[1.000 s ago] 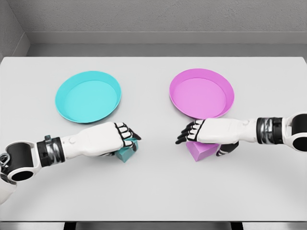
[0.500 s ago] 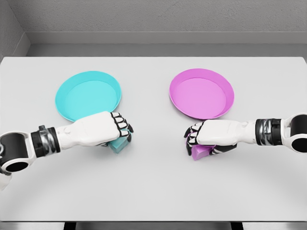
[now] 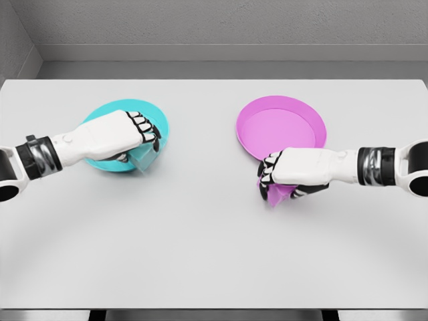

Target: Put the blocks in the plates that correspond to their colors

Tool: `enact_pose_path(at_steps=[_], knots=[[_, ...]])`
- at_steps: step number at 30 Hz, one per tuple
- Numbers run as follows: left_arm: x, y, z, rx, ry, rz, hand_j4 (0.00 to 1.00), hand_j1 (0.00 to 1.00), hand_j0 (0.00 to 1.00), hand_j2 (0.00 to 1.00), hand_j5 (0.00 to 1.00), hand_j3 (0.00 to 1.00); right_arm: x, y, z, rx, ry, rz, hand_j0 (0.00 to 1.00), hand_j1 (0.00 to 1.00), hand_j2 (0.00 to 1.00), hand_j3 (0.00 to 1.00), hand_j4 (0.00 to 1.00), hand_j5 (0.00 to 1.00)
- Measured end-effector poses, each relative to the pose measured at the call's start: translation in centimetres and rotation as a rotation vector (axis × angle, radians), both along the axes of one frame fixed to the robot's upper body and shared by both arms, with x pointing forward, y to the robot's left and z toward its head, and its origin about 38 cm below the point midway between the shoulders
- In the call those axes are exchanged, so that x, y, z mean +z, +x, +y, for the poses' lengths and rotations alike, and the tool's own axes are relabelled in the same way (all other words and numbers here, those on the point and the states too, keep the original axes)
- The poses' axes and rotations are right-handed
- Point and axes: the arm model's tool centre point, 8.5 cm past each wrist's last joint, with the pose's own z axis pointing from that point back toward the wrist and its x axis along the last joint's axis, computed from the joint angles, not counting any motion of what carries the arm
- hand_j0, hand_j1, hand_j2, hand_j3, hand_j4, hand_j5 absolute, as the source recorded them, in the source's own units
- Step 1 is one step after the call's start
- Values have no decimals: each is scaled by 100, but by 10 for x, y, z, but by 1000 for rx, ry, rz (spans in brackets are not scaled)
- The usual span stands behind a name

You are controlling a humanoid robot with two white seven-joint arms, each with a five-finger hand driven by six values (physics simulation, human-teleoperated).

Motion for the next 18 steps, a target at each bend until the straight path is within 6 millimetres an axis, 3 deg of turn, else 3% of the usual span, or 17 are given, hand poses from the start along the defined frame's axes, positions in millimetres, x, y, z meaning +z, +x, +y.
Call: enact_pose_path(at_steps=[4, 8, 10, 11, 12, 18], knots=[[-2, 21, 20, 71, 8, 20, 51, 51, 51, 51, 51, 51, 8, 4, -2, -10, 11, -18, 50, 50, 50, 50, 50, 50], [-11, 29, 32, 114, 12, 51, 53, 53, 53, 53, 53, 53, 23, 10, -4, -22, 23, -59, 50, 50, 50, 50, 50, 50], [-14, 30, 35, 126, 10, 62, 68, 68, 68, 68, 68, 68, 30, 13, -5, -27, 27, -75, 50, 50, 50, 50, 50, 50], [-15, 31, 36, 129, 7, 66, 92, 92, 92, 92, 92, 92, 31, 14, -6, -30, 30, -78, 50, 50, 50, 50, 50, 50], [-15, 31, 36, 131, 4, 67, 100, 100, 100, 100, 100, 100, 33, 15, -6, -33, 32, -82, 50, 50, 50, 50, 50, 50], [-13, 32, 36, 131, -5, 67, 100, 100, 100, 100, 100, 100, 41, 26, -10, -80, 36, -97, 50, 50, 50, 50, 50, 50]])
